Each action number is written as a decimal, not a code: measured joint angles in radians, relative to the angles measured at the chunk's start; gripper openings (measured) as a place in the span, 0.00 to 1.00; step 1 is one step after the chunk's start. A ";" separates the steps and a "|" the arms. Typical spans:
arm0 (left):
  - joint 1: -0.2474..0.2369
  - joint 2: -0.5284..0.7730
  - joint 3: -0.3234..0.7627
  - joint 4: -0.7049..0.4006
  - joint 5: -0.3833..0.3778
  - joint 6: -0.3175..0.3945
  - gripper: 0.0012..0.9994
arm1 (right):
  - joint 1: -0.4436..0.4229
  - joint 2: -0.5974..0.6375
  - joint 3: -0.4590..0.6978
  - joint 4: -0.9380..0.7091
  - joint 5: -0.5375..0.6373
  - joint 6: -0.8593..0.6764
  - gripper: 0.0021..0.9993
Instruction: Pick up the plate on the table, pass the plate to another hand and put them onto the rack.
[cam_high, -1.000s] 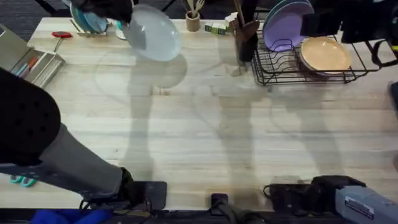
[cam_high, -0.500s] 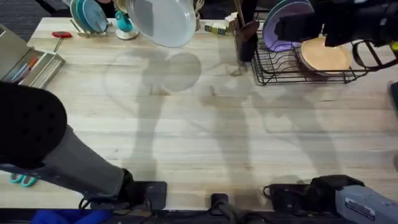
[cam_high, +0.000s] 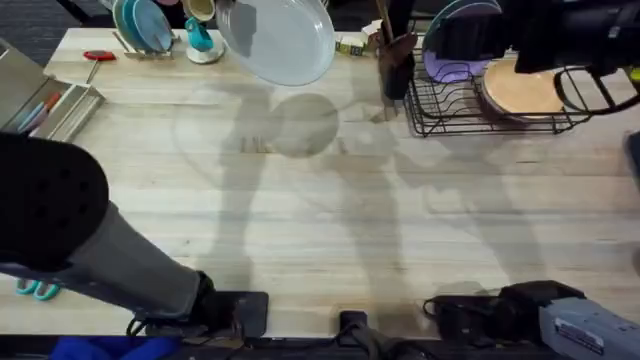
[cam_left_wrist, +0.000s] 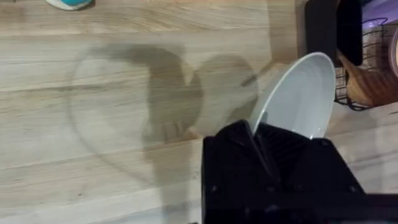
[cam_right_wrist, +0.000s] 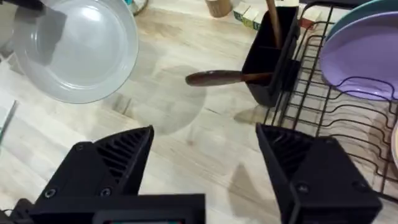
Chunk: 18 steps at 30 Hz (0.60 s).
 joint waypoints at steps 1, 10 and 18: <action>-0.001 0.000 0.000 0.000 0.001 0.000 0.04 | 0.000 0.000 0.000 0.000 0.000 0.001 1.00; -0.048 0.000 0.000 -0.013 0.002 0.000 0.04 | 0.023 0.000 0.000 0.001 0.000 0.005 1.00; -0.120 0.000 0.000 -0.066 -0.007 0.000 0.04 | 0.109 0.062 0.002 0.003 0.000 0.005 1.00</action>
